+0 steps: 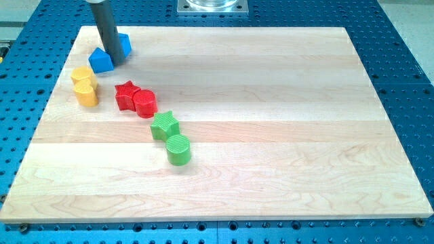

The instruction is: Separate the blue blocks from the yellow blocks

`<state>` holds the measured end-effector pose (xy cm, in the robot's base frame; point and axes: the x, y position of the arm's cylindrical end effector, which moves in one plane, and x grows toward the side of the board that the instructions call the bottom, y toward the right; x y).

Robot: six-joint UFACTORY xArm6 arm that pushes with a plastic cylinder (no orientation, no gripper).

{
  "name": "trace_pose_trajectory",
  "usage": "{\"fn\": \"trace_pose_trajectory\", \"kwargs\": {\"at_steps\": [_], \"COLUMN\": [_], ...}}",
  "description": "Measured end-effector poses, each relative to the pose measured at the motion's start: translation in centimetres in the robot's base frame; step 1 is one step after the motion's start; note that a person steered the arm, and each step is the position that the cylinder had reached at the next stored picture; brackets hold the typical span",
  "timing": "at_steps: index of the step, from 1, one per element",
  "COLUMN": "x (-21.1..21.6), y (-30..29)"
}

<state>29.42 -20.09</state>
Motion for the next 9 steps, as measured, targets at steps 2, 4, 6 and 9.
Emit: {"fn": "trace_pose_trajectory", "kwargs": {"at_steps": [2, 4, 6, 9], "x": [-1.6, -5.7, -10.3, -2.9], "y": [1.9, 2.7, 2.6, 6.0]}}
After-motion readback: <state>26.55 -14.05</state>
